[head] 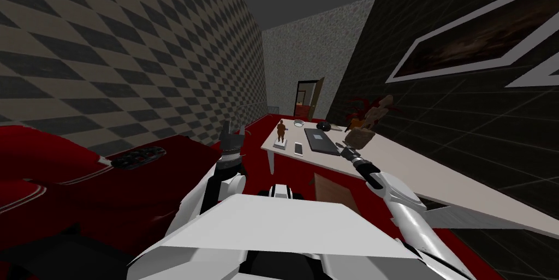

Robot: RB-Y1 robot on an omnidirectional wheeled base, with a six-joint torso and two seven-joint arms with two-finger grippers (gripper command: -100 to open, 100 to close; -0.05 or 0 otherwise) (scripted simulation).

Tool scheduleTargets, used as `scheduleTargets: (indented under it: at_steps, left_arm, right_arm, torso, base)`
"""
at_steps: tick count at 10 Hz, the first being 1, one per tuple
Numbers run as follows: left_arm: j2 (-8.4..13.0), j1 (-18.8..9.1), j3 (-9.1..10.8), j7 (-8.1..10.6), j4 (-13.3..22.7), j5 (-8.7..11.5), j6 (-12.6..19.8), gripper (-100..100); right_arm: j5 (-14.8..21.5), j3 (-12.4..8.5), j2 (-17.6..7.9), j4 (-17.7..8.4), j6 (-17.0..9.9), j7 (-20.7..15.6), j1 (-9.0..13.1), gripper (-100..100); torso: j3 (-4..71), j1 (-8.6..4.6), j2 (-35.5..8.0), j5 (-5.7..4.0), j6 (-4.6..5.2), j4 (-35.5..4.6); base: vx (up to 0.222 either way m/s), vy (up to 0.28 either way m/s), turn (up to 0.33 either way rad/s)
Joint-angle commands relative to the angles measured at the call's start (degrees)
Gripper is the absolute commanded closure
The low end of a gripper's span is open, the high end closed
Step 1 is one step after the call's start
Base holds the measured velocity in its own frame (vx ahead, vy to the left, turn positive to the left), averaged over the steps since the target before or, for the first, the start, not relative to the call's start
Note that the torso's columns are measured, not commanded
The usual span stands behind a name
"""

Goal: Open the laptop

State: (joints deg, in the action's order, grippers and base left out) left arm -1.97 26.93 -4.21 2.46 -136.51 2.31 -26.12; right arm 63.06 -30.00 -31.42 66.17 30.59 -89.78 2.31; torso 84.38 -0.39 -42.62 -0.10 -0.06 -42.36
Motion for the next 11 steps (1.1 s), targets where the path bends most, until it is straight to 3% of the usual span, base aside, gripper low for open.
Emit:
scheduleTargets:
  at_steps: [1, 2, 3, 5, 6, 7, 8, 10, 11]
  left_arm:
    - [0.0, 0.0, 0.00, 0.00, 0.0, 0.0, 0.0, 0]
    - [0.0, 0.0, 0.00, 0.00, 0.0, 0.0, 0.0, 0]
    - [0.0, 0.0, 0.00, 0.00, 0.0, 0.0, 0.0, 0]
    - [0.0, 0.0, 0.00, 0.00, 0.0, 0.0, 0.0, 0]
    - [0.0, 0.0, 0.00, 0.00, 0.0, 0.0, 0.0, 0]
    - [0.0, 0.0, 0.01, 0.00, 0.0, 0.0, 0.0, 0]
    - [0.0, 0.0, 0.00, 0.00, 0.0, 0.0, 0.0, 0]
    - [0.0, 0.0, 0.01, 0.00, 0.0, 0.0, 0.0, 0]
    - [0.0, 0.0, 0.01, 0.00, 0.0, 0.0, 0.0, 0]
  right_arm:
    - [0.1, 2.4, -2.2, -1.5, -4.7, 4.5, -0.6, -100]
    - [0.1, 2.4, -2.2, -1.5, -5.9, 6.0, -0.6, -100]
    - [-0.6, 5.2, -5.0, -4.5, -7.8, 7.7, -2.4, -100]
    - [-0.6, 5.8, -5.5, -4.7, -12.6, 12.4, -2.4, -100]
    - [-0.6, 5.8, -5.5, -4.7, -12.6, 12.4, -2.4, -100]
    - [-1.2, 8.2, -8.2, -7.8, -14.8, 14.3, -4.2, -100]
    - [-1.2, 9.2, -8.8, -8.0, -15.9, 15.1, -4.2, -100]
    - [-1.2, 9.2, -8.8, -8.0, -19.3, 17.8, -4.2, -100]
    - [-1.2, 9.2, -8.8, -8.0, -19.3, 18.9, -4.2, -100]
  torso:
    - [0.0, 0.23, 0.0, 0.02, 0.01, 0.0]
    - [0.2, 0.56, 0.3, 0.15, 0.08, 0.1]
    - [0.4, 0.61, 0.6, 0.18, 0.11, 0.2]
    - [0.2, 0.23, 0.4, -0.17, -0.23, 0.2]
    - [0.4, 0.17, 0.7, -0.15, -0.14, 0.3]
    - [0.5, 0.28, 0.9, -0.03, -0.01, 0.3]
    - [0.4, -0.06, 0.8, -0.31, -0.34, 0.3]
    - [0.6, -0.04, 1.2, -0.48, -0.46, 0.5]
    - [0.7, 0.06, 1.3, -0.35, -0.20, 0.5]
  base:
    - [-0.115, -0.037, 0.383]
    - [-0.035, -0.013, 0.117]
    - [-0.127, -0.047, 0.418]
    - [-0.141, -0.052, 0.466]
    - [-0.040, -0.014, 0.131]
    - [-0.141, -0.052, 0.466]
    - [-0.173, -0.066, 0.574]
    - [-0.054, -0.020, 0.179]
    - [0.009, 0.003, -0.031]
